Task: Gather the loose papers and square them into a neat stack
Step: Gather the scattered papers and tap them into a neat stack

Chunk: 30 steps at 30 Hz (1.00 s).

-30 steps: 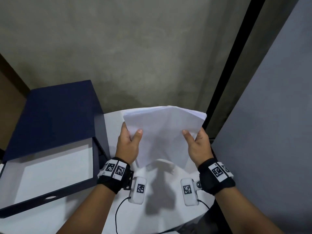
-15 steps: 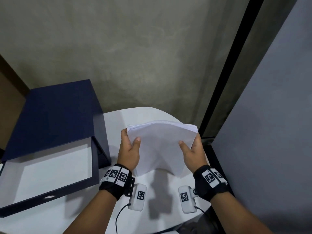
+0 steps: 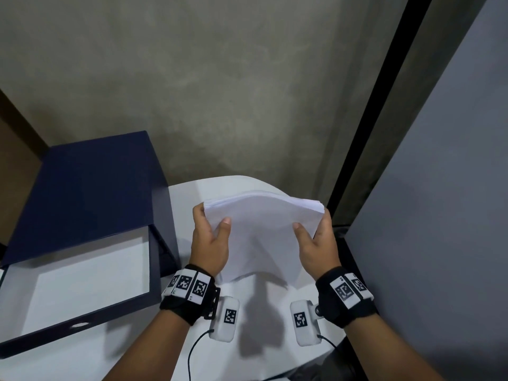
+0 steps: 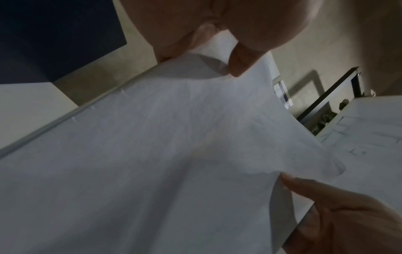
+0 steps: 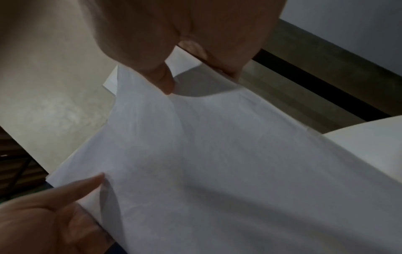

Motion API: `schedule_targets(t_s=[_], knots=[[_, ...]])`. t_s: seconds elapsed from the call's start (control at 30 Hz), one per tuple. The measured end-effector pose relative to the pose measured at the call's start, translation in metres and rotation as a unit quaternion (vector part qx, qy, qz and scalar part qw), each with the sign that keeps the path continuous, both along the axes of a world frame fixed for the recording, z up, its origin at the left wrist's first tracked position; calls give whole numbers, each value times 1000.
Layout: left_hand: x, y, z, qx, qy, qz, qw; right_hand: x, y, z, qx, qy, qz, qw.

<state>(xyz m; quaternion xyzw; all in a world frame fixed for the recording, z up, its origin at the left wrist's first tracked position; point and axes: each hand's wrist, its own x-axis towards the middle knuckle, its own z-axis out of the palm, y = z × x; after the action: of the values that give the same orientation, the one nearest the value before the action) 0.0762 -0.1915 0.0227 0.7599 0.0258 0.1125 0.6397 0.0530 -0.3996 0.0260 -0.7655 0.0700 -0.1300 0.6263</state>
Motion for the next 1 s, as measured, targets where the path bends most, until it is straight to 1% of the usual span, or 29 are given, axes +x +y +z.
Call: schedule_targets(t_s=[0.17, 0.33, 0.47, 0.6, 0.67, 0.73, 0.87, 0.93, 1.0], knots=[[3, 6, -13, 27, -13, 1, 1000, 0, -3, -12, -12, -8, -5, 1000], [4, 10, -20, 46, 27, -11, 999, 6, -2, -14, -9, 4, -9, 1000], [5, 11, -28, 98, 62, -24, 993, 9, -1, -28, -9, 45, -7, 999], [7, 14, -36, 85, 90, -32, 992, 6, 0, -28, 3, 43, -6, 999], [4, 15, -30, 43, 76, -41, 995, 3, 0, -22, 3, 22, -6, 1000], [2, 16, -20, -1, 28, -41, 999, 3, 0, -14, 1, -13, -9, 1000], [6, 9, 3, -54, -72, -23, 996, 5, 6, 6, 13, -95, -32, 995], [10, 5, 9, -67, -94, 7, 993, 7, 11, 12, 35, -99, -54, 993], [13, 1, 13, -60, -89, 36, 994, 10, 14, 15, 49, -82, -75, 993]])
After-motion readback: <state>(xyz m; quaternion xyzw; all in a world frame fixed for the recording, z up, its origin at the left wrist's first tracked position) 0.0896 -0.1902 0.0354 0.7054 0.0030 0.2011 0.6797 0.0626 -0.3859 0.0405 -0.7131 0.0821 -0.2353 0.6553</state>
